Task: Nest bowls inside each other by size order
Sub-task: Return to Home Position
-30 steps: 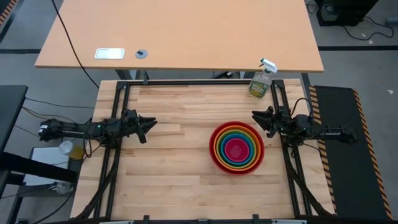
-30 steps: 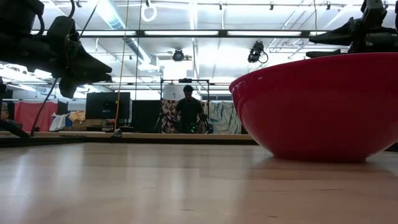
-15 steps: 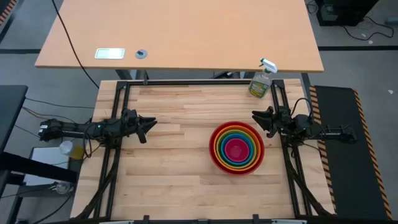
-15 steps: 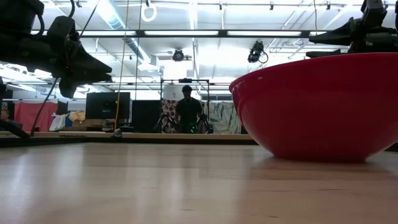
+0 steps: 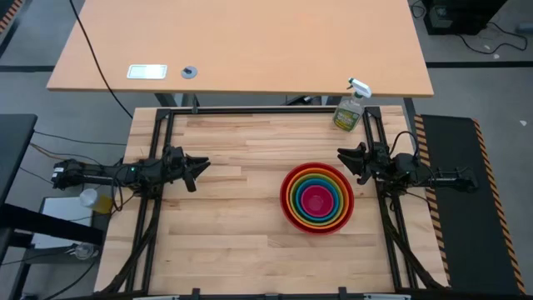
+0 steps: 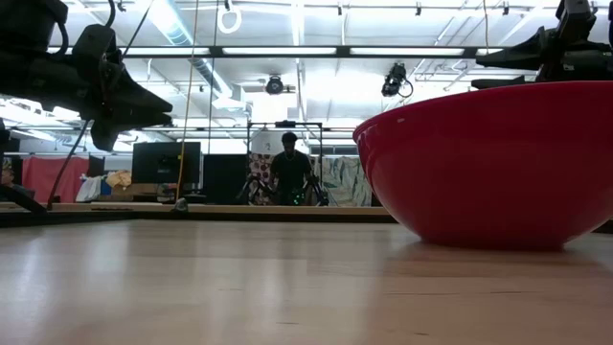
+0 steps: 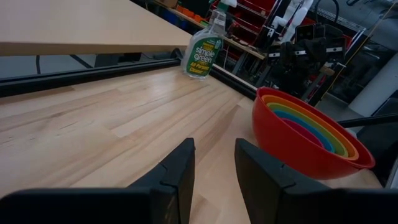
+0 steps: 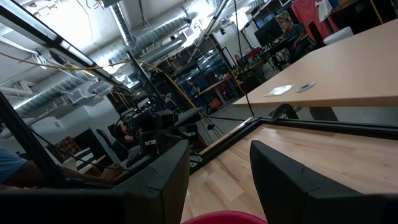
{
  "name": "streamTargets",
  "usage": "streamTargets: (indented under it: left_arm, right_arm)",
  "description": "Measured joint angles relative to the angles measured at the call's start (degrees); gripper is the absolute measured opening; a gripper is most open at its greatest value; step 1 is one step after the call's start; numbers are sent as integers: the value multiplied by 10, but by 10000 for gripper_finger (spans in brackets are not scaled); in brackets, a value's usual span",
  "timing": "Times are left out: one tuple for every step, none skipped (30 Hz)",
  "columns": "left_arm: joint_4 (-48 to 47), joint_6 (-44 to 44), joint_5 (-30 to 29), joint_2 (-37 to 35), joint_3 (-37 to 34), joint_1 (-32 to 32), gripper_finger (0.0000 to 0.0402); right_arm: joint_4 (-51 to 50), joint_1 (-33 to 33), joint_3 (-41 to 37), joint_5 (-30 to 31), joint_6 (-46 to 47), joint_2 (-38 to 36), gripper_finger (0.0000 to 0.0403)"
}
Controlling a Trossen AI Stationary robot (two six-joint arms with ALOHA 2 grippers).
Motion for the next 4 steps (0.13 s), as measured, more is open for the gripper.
streamTargets:
  left_arm:
    - [0,0,0,0,0,0,116]
    - [0,0,0,0,0,0,116]
    - [0,0,0,0,0,0,116]
    - [0,0,0,0,0,0,116]
  right_arm:
    - [0,0,0,0,0,0,176]
    - [0,0,0,0,0,0,176]
    - [0,0,0,0,0,0,176]
    - [0,0,0,0,0,0,176]
